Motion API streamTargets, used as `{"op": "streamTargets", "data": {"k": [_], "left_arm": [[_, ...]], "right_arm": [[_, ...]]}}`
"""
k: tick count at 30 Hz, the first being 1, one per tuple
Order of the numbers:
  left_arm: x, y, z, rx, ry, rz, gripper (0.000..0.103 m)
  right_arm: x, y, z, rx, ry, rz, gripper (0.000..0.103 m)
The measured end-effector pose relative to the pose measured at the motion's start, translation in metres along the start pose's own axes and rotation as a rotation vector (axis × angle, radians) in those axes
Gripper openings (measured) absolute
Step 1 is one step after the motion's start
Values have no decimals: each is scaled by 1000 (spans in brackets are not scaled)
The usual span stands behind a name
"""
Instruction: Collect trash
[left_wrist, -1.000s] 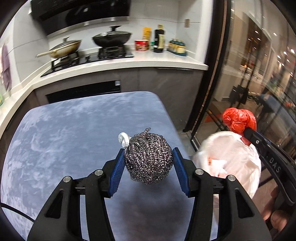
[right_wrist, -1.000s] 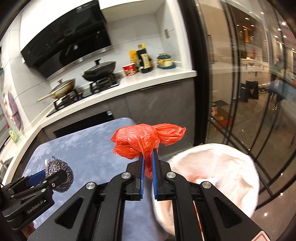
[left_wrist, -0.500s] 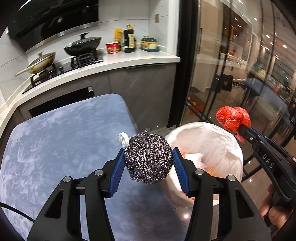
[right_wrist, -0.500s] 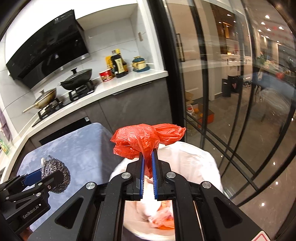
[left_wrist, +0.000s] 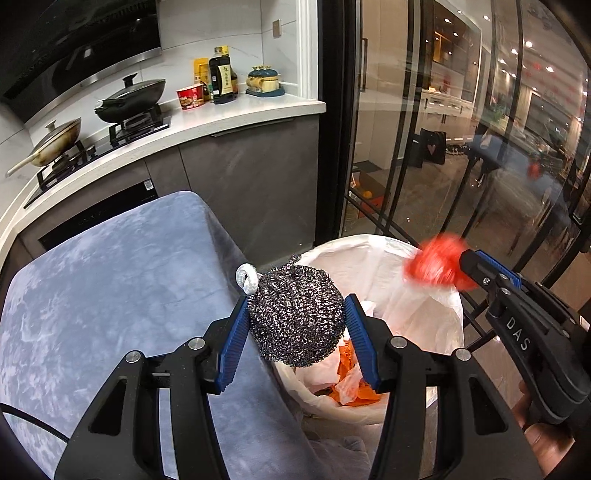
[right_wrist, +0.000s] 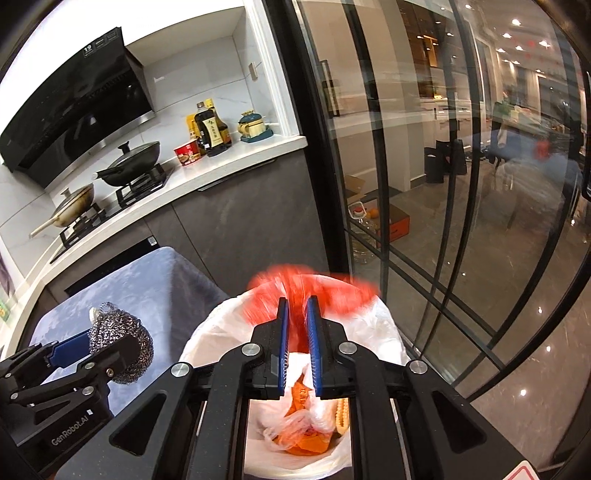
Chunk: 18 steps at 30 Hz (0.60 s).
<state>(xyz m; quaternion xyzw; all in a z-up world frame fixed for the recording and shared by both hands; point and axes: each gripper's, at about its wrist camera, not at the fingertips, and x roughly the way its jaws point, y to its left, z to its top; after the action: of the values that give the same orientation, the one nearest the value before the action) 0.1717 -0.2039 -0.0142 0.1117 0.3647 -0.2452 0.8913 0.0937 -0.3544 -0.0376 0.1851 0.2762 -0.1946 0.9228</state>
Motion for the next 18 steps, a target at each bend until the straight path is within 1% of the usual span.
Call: {"op": "streamTargets", "data": {"k": [3,7,10,12,14,16,18], "left_arm": [[4,-5,1,11,6,-3,51],[7,-14,4,29,6,-7,52],[8,-18,7,42,1,-9,51],[8,-20,9,44,-5,-12,55],[7,-19,11,42,-15,-11,62],[6,-19,13,40,-23,-8,64],[6,-18,13,35,-25,-8,65]], "right_arm": [[1,-3,0,8,2,-4,12],[1,-6,0,12,-4,-8,20],[0,-8,1,16,-7,-9,21],[-1,-9,1,19,-9,-12,24],[-2,-9,1,22,-13,-14,27],[-4,-9,1,22,-19,-17,32],[-5,-9,1,22,-24,-19,35]]}}
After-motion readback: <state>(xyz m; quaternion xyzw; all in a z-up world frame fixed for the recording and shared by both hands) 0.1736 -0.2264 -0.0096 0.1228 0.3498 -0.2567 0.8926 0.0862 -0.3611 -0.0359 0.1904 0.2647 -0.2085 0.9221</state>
